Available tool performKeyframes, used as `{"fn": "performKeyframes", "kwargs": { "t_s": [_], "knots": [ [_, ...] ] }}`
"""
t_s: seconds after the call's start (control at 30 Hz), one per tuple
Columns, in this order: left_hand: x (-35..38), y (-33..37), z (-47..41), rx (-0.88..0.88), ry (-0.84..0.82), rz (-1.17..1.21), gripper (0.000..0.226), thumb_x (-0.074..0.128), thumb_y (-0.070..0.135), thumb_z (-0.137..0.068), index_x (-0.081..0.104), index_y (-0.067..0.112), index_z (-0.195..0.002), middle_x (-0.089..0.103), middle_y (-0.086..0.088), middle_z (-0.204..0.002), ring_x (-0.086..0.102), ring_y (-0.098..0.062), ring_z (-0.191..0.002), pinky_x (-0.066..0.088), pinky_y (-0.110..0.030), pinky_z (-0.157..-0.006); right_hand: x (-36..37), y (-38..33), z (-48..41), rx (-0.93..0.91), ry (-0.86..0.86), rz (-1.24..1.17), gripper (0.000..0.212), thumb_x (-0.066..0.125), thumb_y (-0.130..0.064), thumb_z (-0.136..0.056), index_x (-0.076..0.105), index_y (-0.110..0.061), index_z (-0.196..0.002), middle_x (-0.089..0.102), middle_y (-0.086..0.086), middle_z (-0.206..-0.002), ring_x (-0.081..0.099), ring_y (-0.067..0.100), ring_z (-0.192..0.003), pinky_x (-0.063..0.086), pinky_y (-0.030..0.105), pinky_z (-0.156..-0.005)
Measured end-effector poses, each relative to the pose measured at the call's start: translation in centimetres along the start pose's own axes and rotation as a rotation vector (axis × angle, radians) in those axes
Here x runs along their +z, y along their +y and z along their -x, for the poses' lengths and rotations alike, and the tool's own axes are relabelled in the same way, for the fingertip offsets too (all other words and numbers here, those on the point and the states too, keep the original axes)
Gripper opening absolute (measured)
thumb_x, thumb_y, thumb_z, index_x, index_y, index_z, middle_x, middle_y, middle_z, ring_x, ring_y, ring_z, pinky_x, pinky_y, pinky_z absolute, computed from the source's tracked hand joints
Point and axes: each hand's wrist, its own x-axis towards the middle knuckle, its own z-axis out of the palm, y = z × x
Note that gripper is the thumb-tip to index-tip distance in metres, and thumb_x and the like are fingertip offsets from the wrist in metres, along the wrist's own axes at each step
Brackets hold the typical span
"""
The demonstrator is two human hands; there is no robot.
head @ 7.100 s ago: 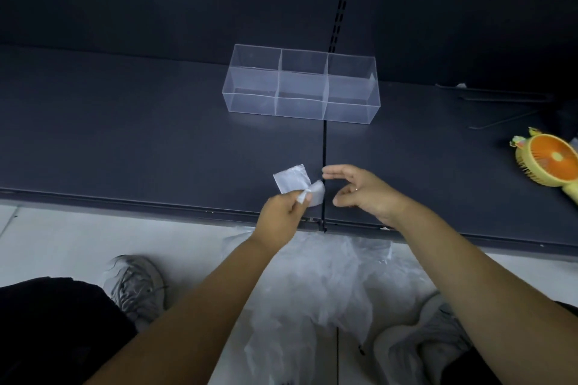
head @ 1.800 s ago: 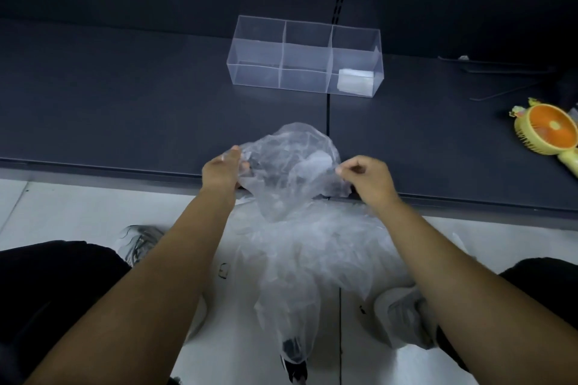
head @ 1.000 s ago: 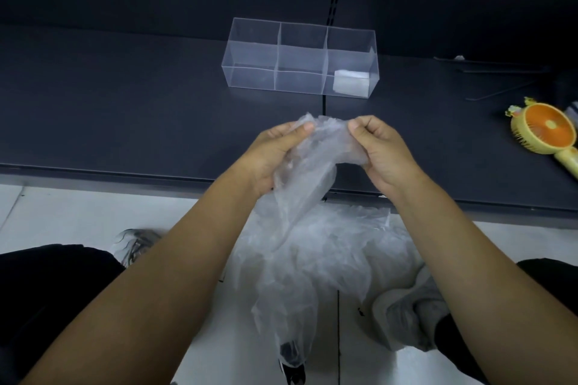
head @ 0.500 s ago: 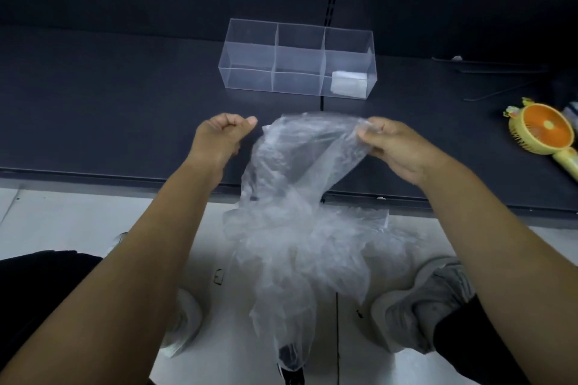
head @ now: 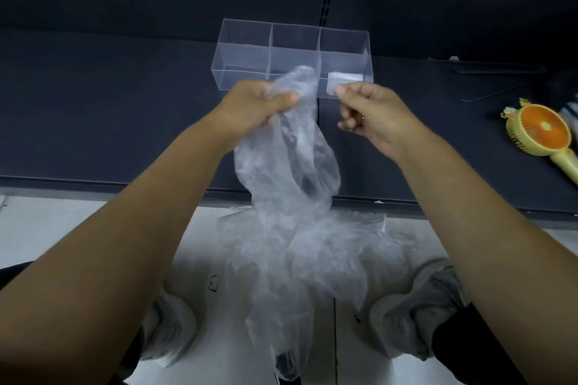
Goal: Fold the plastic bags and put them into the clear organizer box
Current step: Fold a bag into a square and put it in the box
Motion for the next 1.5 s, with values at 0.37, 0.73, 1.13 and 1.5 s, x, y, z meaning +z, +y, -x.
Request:
{"fn": "performKeyframes", "kwargs": {
  "t_s": [0.37,0.73,1.13,1.5],
  "knots": [
    [-2.2,-10.5,-1.2,-0.603,0.366,0.637,0.058,0.074,0.039,-0.081,0.057,0.010,-0.128,0.064,-0.011,-0.120,0.063,-0.031,-0.106,0.049,-0.048,-0.097,1.3,9.1,2.7,0.128,-0.370,0.117,0.077,0.081,-0.024,-0.070,0.035,-0.033,-0.131,0.049,-0.008,-0.133,0.054,0.011,-0.120,0.048,0.026,-0.096],
    [-3.2,-13.0,-2.0,-0.603,0.406,0.701,0.046,0.075,0.031,-0.082,0.063,0.007,-0.119,0.069,-0.010,-0.112,0.067,-0.027,-0.099,0.052,-0.043,-0.093,-0.1,10.5,1.1,0.084,0.056,-0.039,0.031,0.068,-0.001,-0.083,0.062,-0.022,-0.061,0.067,-0.010,-0.071,0.061,0.005,-0.070,0.049,0.022,-0.068],
    [-5.2,-13.7,-3.4,-0.547,0.428,0.626,0.039,0.077,0.041,-0.078,0.067,0.013,-0.104,0.070,-0.005,-0.104,0.069,-0.021,-0.089,0.058,-0.037,-0.077,-6.0,5.7,-1.4,0.253,-0.145,0.157,0.010,0.069,-0.018,-0.085,0.063,-0.017,-0.076,0.063,0.002,-0.069,0.059,0.009,-0.060,0.048,0.017,-0.053],
    [-3.4,-12.3,-5.3,-0.478,0.311,0.628,0.044,0.058,0.044,-0.093,0.064,0.006,-0.113,0.070,-0.006,-0.109,0.069,-0.021,-0.091,0.056,-0.038,-0.082,-5.5,6.5,-5.1,0.078,0.650,0.151,0.030,0.059,-0.012,-0.092,0.053,-0.008,-0.120,0.054,0.005,-0.102,0.054,0.015,-0.089,0.049,0.028,-0.087]
  ]
}}
